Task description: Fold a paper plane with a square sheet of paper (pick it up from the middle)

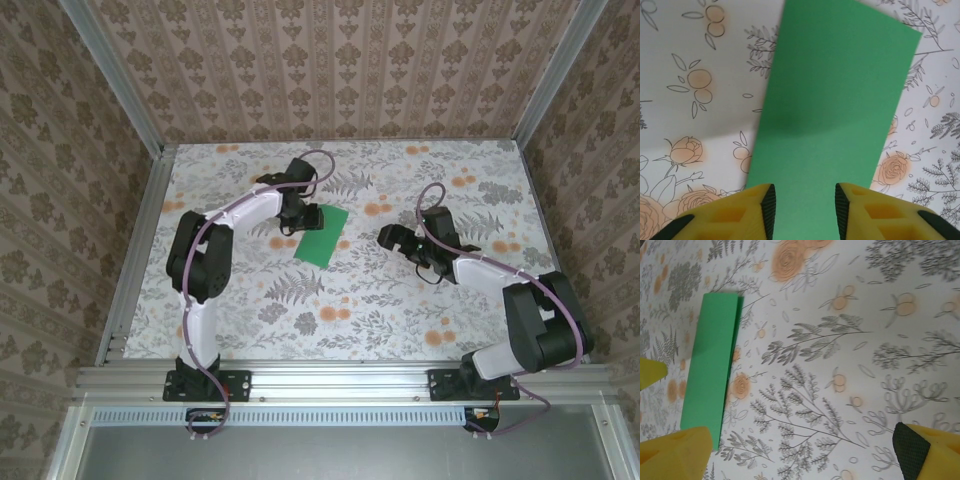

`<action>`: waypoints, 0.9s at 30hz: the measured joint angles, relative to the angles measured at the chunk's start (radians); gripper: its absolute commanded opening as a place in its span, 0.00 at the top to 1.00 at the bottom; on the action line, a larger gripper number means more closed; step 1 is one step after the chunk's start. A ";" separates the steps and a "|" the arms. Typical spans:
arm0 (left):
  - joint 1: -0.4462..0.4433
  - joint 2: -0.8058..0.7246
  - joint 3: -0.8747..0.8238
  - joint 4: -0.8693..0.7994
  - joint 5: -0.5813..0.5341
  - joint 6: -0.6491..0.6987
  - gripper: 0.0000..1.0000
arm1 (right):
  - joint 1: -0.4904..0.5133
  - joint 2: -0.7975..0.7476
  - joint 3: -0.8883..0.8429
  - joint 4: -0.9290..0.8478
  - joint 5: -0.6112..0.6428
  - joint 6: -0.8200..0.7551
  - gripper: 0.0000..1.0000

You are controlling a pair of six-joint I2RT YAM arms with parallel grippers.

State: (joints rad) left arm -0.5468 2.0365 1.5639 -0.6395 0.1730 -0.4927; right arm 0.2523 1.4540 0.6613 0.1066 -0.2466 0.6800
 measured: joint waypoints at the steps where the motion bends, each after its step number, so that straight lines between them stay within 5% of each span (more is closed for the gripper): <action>1: 0.006 0.002 -0.005 0.010 0.012 -0.004 0.65 | 0.007 0.004 0.005 0.001 -0.002 -0.001 0.04; 15: 0.016 0.048 -0.082 0.084 0.051 -0.066 0.68 | 0.035 0.023 0.030 0.002 -0.018 -0.004 0.05; 27: -0.085 0.040 -0.111 0.134 0.027 -0.302 0.68 | 0.057 0.024 0.030 -0.008 -0.060 0.009 0.10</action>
State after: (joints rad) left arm -0.6315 2.0762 1.4525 -0.5053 0.2005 -0.7948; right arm 0.3092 1.4784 0.6914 0.0986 -0.3061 0.6888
